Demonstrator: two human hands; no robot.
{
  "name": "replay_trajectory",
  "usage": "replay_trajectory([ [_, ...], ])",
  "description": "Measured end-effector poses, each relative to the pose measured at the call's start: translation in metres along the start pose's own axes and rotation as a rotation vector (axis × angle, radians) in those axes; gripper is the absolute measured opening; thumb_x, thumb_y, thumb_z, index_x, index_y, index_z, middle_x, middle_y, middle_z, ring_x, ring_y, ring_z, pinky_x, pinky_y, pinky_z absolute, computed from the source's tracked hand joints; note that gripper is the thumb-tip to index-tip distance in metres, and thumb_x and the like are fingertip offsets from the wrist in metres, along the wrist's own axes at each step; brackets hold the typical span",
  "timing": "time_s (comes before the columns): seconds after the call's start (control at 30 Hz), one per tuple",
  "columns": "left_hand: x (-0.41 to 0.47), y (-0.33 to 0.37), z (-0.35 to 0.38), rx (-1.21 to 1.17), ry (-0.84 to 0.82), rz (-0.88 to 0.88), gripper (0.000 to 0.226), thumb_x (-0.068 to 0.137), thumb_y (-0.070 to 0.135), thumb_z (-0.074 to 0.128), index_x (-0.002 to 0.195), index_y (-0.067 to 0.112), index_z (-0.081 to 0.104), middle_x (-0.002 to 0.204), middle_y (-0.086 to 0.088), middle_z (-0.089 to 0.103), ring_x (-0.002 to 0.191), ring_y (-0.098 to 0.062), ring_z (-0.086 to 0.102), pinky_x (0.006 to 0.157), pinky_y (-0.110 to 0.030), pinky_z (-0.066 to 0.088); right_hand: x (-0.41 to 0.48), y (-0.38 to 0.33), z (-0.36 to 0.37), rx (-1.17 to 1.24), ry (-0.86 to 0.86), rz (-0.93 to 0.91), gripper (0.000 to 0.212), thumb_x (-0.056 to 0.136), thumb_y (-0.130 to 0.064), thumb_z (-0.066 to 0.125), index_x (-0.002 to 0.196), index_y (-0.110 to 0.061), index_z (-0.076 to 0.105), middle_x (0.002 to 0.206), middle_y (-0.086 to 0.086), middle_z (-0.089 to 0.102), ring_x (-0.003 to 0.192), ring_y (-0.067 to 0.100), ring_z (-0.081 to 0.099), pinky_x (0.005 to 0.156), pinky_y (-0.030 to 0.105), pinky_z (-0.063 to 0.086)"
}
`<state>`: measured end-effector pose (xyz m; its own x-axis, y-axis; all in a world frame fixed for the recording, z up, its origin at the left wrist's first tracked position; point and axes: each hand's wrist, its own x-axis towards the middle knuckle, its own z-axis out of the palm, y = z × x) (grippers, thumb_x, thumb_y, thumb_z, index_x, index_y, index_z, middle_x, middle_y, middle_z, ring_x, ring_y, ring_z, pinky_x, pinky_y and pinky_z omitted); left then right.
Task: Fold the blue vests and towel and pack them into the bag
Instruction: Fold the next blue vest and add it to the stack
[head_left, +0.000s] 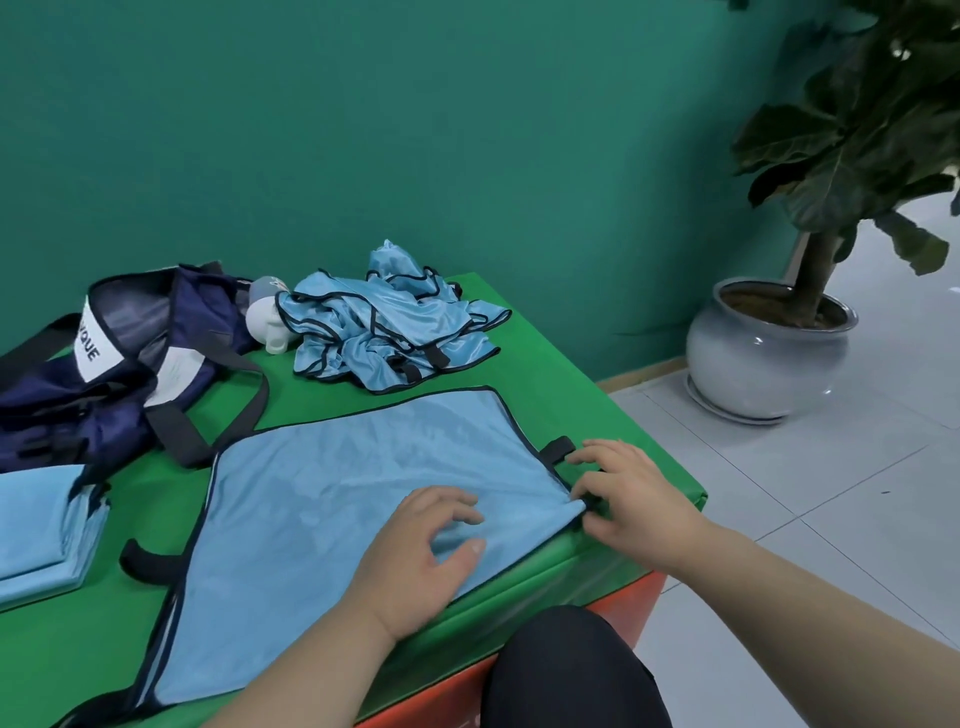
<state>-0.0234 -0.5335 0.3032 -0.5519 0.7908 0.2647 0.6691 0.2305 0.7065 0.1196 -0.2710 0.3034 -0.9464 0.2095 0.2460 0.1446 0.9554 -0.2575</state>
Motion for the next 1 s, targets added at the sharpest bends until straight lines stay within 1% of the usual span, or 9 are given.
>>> replay_trajectory([
  [0.1,-0.025,-0.002,-0.022,0.022,-0.045,0.030,0.019,0.079,0.050,0.062,0.095,0.040,0.066,0.120,0.029,0.057,0.122,0.003,0.050,0.100,-0.007,0.032,0.000,-0.003,-0.010,-0.030,-0.030,0.013,0.018,0.080,-0.027,0.068,0.097,-0.029,0.072,0.143,-0.004,0.050,0.144,0.018,0.030,0.121,0.044,0.020],
  [0.2,-0.060,-0.018,-0.048,0.240,-0.078,0.106,0.026,0.079,0.055,0.066,0.099,0.038,0.066,0.114,0.030,0.057,0.117,0.009,0.049,0.098,-0.008,0.033,-0.002,-0.006,-0.015,-0.068,-0.071,0.003,0.023,0.079,-0.030,0.068,0.102,-0.032,0.069,0.148,-0.004,0.045,0.147,0.020,0.024,0.122,0.044,0.016],
  [0.3,-0.098,-0.035,-0.076,0.481,-0.109,0.109,0.042,0.074,0.069,0.065,0.104,0.040,0.065,0.111,0.029,0.053,0.110,0.007,0.049,0.095,-0.017,0.037,-0.003,-0.011,-0.013,-0.117,-0.095,-0.041,0.029,0.078,-0.031,0.068,0.107,-0.032,0.069,0.148,-0.003,0.044,0.149,0.022,0.022,0.123,0.050,0.014],
  [0.37,-0.120,-0.044,-0.093,0.639,-0.135,0.050,0.054,0.068,0.077,0.062,0.108,0.041,0.064,0.110,0.024,0.053,0.107,0.000,0.050,0.093,-0.023,0.043,-0.004,-0.015,-0.012,-0.157,-0.104,-0.072,0.027,0.078,-0.030,0.068,0.105,-0.032,0.070,0.141,-0.004,0.049,0.147,0.023,0.026,0.122,0.054,0.014],
  [0.43,-0.139,-0.052,-0.109,0.769,-0.158,-0.013,0.060,0.061,0.076,0.068,0.109,0.040,0.064,0.107,0.020,0.054,0.102,-0.006,0.054,0.086,-0.029,0.049,-0.004,-0.017,-0.010,-0.178,-0.106,-0.092,0.023,0.077,-0.027,0.068,0.099,-0.033,0.070,0.128,-0.008,0.055,0.142,0.021,0.034,0.121,0.056,0.014],
  [0.53,-0.159,-0.061,-0.125,0.856,-0.157,-0.092,0.064,0.050,0.063,0.086,0.105,0.037,0.066,0.101,0.017,0.057,0.092,-0.012,0.060,0.079,-0.032,0.052,-0.006,-0.021,-0.008,-0.212,-0.105,-0.100,0.020,0.075,-0.024,0.071,0.091,-0.035,0.069,0.101,-0.015,0.056,0.122,0.015,0.050,0.119,0.060,0.017],
  [0.63,-0.166,-0.066,-0.136,0.857,-0.135,-0.132,0.056,0.051,0.058,0.090,0.098,0.038,0.067,0.096,0.021,0.059,0.086,-0.009,0.064,0.073,-0.029,0.052,-0.007,-0.023,-0.005,-0.229,-0.084,-0.093,0.018,0.074,-0.021,0.072,0.084,-0.035,0.068,0.084,-0.018,0.053,0.100,0.012,0.057,0.118,0.063,0.019],
  [0.83,-0.168,-0.070,-0.147,0.779,-0.092,-0.111,0.033,0.060,0.036,0.094,0.079,0.037,0.067,0.082,0.026,0.057,0.072,-0.002,0.060,0.061,-0.022,0.050,-0.009,-0.026,-0.014,-0.180,-0.146,0.019,0.016,0.083,-0.023,0.065,0.087,-0.038,0.061,0.087,-0.021,0.055,0.096,0.004,0.049,0.124,0.048,0.008],
  [1.0,-0.169,-0.070,-0.150,0.810,-0.091,-0.120,0.039,0.058,0.013,0.091,0.076,0.034,0.064,0.076,0.024,0.055,0.066,-0.002,0.055,0.058,-0.018,0.044,-0.013,-0.037,-0.028,-0.161,-0.140,0.026,0.019,0.083,-0.022,0.065,0.083,-0.039,0.058,0.084,-0.022,0.055,0.088,0.002,0.051,0.120,0.039,0.019],
])
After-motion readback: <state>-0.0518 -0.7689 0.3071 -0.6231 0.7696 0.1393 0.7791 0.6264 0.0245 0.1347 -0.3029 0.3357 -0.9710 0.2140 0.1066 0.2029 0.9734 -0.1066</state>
